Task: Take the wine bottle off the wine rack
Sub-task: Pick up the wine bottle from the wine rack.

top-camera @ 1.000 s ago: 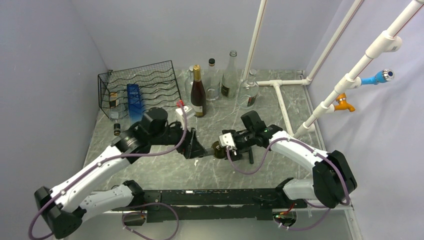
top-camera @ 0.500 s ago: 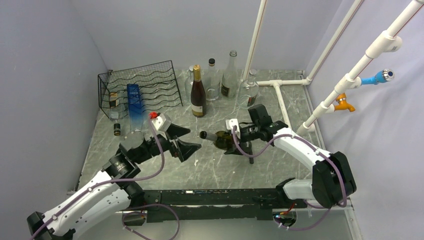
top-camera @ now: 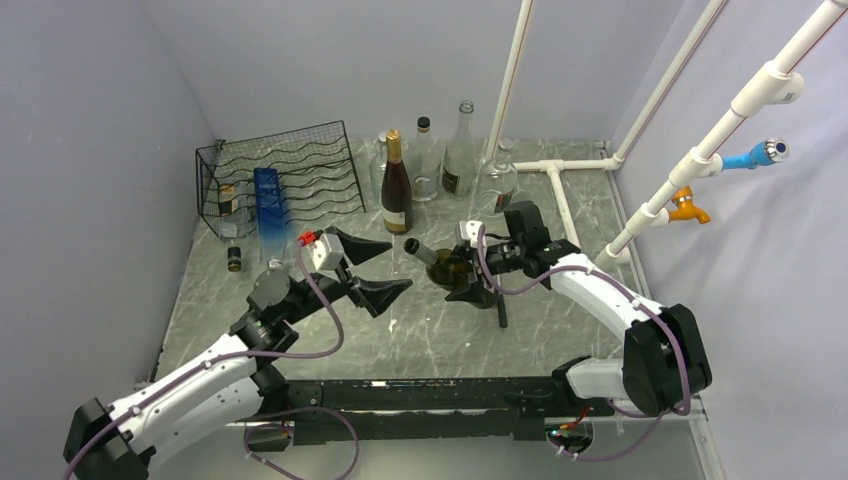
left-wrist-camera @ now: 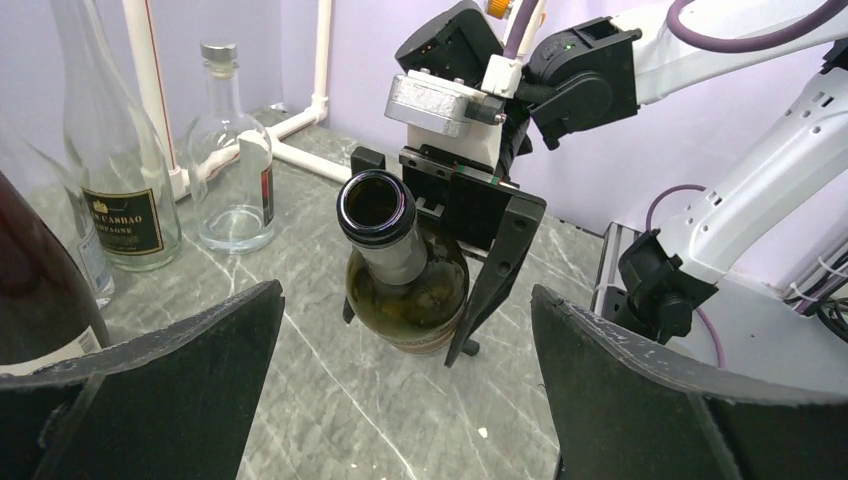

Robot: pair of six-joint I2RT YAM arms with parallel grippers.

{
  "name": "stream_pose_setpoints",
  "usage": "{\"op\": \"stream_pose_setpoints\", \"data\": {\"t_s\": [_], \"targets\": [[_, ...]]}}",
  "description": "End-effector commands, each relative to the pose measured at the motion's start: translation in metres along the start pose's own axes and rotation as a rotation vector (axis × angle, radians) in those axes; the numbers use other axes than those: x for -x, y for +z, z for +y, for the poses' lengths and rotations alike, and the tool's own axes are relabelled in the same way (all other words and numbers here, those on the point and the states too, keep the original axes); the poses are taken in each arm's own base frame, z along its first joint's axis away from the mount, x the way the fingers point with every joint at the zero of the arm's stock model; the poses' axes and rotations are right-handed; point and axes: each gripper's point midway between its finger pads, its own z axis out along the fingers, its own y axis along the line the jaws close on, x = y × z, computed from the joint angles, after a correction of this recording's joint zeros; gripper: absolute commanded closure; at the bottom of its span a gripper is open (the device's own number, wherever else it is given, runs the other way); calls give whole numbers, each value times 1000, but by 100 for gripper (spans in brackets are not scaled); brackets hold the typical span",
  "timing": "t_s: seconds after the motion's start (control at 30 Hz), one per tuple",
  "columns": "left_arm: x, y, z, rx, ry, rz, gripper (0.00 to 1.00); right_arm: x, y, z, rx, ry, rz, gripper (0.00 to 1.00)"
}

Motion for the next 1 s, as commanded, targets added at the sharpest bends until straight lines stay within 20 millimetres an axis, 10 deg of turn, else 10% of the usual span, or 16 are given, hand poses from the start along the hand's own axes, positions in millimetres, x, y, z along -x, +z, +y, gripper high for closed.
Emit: {"op": "stream_pose_setpoints", "data": {"t_s": [0.0, 0.97], "targets": [[20, 12, -7, -66, 70, -107, 0, 45, -4, -5, 33, -100, -125, 100], [17, 52, -5, -122, 58, -183, 4, 46, -5, -3, 49, -94, -148, 100]]}}
